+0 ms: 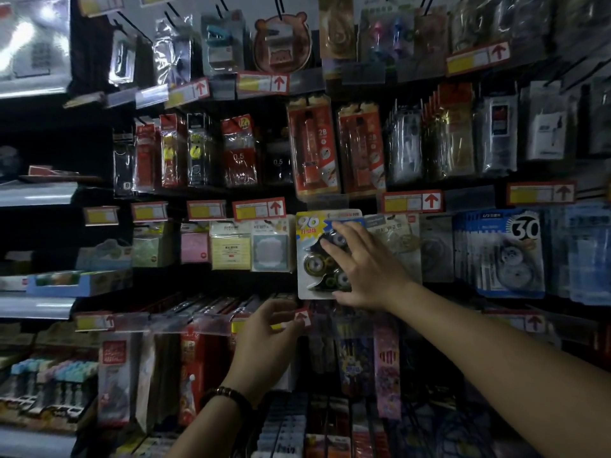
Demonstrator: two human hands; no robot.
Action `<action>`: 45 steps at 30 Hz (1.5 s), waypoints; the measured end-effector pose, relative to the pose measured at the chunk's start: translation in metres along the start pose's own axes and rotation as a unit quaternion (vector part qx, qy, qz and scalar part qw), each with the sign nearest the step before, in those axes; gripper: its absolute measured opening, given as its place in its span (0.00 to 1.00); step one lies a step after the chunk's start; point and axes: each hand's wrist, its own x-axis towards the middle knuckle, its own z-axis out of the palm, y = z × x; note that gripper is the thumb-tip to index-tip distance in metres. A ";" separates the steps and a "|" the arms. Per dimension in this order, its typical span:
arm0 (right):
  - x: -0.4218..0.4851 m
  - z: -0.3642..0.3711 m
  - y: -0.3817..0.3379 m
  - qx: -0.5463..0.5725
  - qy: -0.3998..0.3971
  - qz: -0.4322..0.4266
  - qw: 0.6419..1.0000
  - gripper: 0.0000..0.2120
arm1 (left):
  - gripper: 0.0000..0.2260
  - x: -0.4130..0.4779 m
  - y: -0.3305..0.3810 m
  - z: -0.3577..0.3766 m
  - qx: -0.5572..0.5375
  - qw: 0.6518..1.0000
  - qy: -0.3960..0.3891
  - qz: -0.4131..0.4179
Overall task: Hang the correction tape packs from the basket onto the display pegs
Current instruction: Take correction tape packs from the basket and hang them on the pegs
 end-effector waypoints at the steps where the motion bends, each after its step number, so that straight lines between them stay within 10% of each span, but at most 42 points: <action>1: 0.003 -0.001 0.000 -0.002 -0.010 0.004 1.000 0.51 | 0.11 0.000 -0.001 0.001 0.005 1.000 0.001 0.001; 16: 0.000 0.009 -0.015 -0.013 -0.042 0.055 0.998 0.50 | 0.06 -0.040 -0.028 0.005 0.066 0.996 -0.056 -0.009; 25: -0.134 0.040 -0.091 0.150 0.057 -0.021 0.987 0.20 | 0.03 -0.145 -0.134 -0.004 0.155 0.974 -0.155 -0.056; 29: -0.252 0.092 -0.167 0.272 -0.047 -0.022 0.961 0.12 | 0.03 -0.223 -0.228 -0.003 0.191 0.940 -0.228 -0.165; 37: -0.489 0.194 -0.307 0.397 -0.418 0.178 0.797 0.09 | 0.01 -0.349 -0.375 0.029 0.288 0.837 -0.343 -0.313; 45: -0.651 0.269 -0.424 0.423 -0.571 0.339 0.617 0.11 | 0.13 -0.448 -0.498 0.091 0.315 0.757 -0.321 -0.475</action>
